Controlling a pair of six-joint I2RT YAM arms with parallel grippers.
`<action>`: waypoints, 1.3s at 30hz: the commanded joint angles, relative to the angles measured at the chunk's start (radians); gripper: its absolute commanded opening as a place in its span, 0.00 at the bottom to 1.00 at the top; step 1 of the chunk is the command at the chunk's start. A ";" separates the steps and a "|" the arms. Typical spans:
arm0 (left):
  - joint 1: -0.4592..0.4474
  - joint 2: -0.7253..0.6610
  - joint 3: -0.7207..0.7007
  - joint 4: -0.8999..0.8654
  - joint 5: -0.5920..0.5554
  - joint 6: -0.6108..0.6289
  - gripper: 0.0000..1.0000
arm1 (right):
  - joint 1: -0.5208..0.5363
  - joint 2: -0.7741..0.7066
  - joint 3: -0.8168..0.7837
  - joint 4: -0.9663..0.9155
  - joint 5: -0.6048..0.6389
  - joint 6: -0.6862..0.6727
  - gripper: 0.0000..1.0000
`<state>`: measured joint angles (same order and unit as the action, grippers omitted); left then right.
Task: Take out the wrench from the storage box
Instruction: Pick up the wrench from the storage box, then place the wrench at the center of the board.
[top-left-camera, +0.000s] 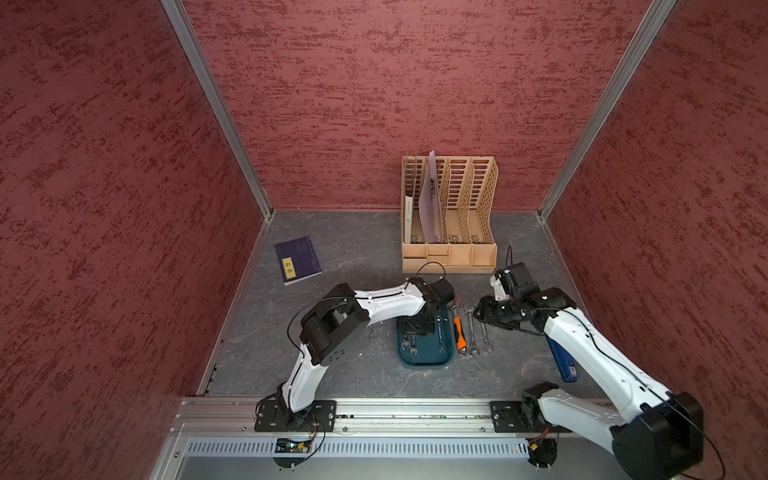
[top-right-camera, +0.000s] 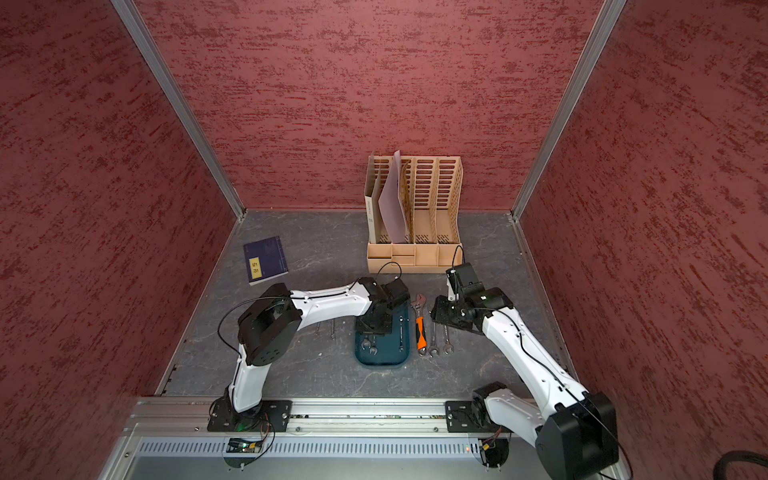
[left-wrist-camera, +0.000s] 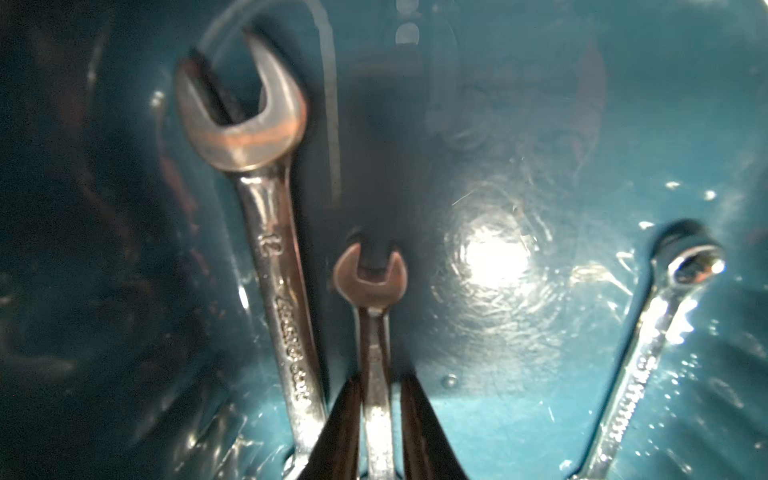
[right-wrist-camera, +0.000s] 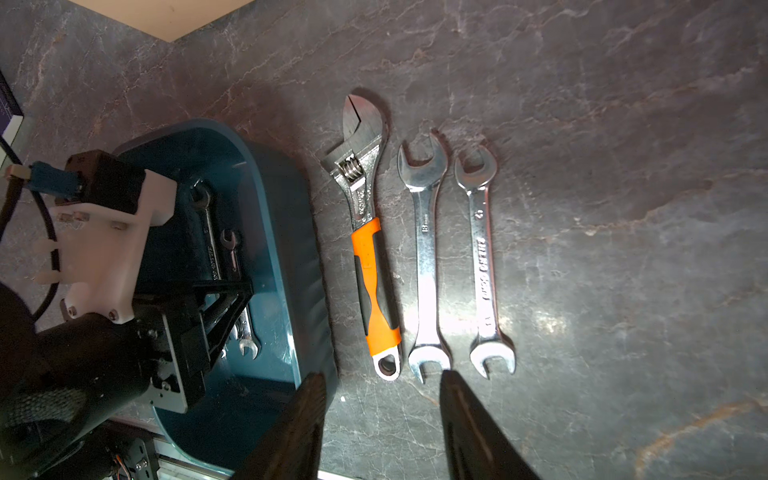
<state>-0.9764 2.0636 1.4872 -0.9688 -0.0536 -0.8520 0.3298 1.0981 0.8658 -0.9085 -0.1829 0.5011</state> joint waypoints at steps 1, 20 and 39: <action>-0.001 0.054 -0.015 0.008 -0.016 0.005 0.13 | -0.006 0.002 -0.013 0.019 -0.003 0.007 0.50; 0.041 -0.146 0.069 -0.073 -0.082 0.110 0.09 | -0.006 0.009 -0.007 0.023 -0.006 0.013 0.50; 0.319 -0.436 -0.283 0.041 -0.063 0.234 0.09 | 0.014 0.006 0.015 0.006 0.006 0.032 0.49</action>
<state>-0.6758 1.6436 1.2568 -1.0092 -0.1593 -0.6697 0.3355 1.1065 0.8581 -0.9047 -0.1833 0.5201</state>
